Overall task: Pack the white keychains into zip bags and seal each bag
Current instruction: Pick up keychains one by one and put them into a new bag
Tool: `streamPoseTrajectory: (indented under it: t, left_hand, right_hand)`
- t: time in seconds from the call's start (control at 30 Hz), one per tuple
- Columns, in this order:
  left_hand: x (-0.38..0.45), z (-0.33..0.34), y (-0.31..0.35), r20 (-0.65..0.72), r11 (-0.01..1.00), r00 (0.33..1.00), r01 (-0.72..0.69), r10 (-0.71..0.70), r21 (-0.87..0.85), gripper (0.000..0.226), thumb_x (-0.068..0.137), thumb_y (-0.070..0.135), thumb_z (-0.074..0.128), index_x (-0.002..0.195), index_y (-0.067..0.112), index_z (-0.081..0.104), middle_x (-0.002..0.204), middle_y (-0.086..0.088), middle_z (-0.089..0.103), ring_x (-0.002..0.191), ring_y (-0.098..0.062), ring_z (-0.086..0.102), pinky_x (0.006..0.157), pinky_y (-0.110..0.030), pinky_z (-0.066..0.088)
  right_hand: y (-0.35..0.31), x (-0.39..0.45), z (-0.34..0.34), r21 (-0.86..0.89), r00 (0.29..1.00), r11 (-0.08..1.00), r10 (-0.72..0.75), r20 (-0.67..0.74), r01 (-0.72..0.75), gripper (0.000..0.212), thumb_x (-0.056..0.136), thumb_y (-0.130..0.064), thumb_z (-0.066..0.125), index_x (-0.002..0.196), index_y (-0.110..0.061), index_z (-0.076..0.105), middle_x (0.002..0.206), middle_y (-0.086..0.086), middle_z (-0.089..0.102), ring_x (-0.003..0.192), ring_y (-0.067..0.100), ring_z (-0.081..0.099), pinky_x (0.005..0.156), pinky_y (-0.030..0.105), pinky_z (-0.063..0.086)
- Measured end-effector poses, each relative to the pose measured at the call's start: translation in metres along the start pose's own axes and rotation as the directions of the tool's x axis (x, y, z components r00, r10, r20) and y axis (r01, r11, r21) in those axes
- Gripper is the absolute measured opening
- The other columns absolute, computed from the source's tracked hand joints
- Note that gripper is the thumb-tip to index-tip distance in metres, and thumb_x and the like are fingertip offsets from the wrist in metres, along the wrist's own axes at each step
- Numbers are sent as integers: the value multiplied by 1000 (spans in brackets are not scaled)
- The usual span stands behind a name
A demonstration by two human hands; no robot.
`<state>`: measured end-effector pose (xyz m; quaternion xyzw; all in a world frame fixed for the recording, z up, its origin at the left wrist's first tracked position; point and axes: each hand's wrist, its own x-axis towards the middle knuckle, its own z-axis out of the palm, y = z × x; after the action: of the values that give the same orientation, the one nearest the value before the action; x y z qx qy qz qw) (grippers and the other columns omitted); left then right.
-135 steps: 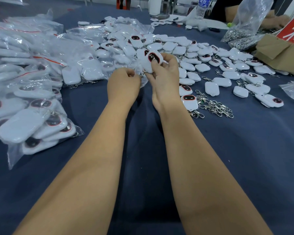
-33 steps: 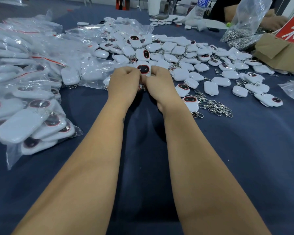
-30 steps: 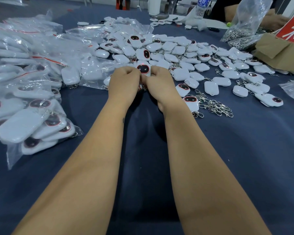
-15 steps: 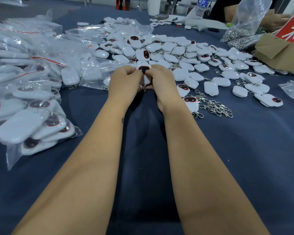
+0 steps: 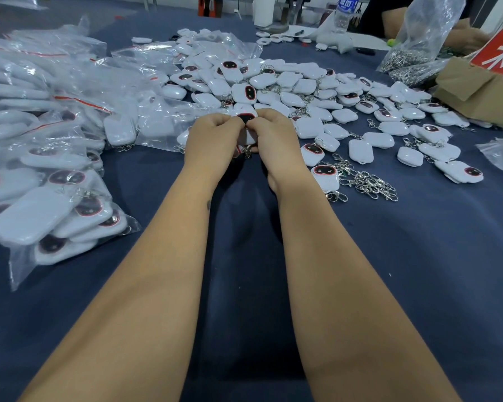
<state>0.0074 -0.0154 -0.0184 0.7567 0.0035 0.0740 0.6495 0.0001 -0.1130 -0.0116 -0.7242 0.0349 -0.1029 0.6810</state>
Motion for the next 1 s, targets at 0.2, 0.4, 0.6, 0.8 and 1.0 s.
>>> streamPoseTrajectory:
  t: [0.2,0.4,0.6,0.8,1.0]
  left_hand:
    - [-2,-1,0,9,1000,1000,-8,8,14,19,87,24,57,69,18,62,59,5,59,46,-7,47,51,-20,39]
    - [-2,-1,1,-1,1000,1000,-9,9,29,18,89,28,57,75,18,60,66,4,60,49,-9,48,57,-24,41]
    - [-3,0,2,-28,998,999,-32,33,63,22,89,25,56,87,4,63,74,-6,57,67,-19,46,65,-35,39]
    - [-4,-1,1,-18,996,998,-54,56,67,16,90,24,56,80,13,61,66,0,55,64,-18,48,63,-33,41]
    - [-3,-1,1,-4,1000,1000,-22,22,21,20,90,26,58,71,22,60,56,10,57,46,-8,50,53,-22,41]
  right_hand:
    - [0,0,0,16,1000,1000,13,8,-13,24,89,-4,51,71,-18,58,64,-6,61,64,10,56,65,25,47]
    - [-1,2,-1,117,999,992,47,23,-50,30,84,3,49,62,-17,55,52,-8,57,53,9,54,66,29,47]
    - [0,2,-2,135,998,989,51,43,-56,47,80,5,51,42,-23,51,46,-10,52,46,8,49,57,22,43]
    - [1,2,-3,116,997,993,23,70,-31,55,81,4,50,35,-27,54,45,-12,51,45,6,48,57,21,43]
    - [0,2,-2,120,999,992,21,43,-26,35,81,2,51,55,-22,56,57,-4,57,59,14,52,60,23,43]
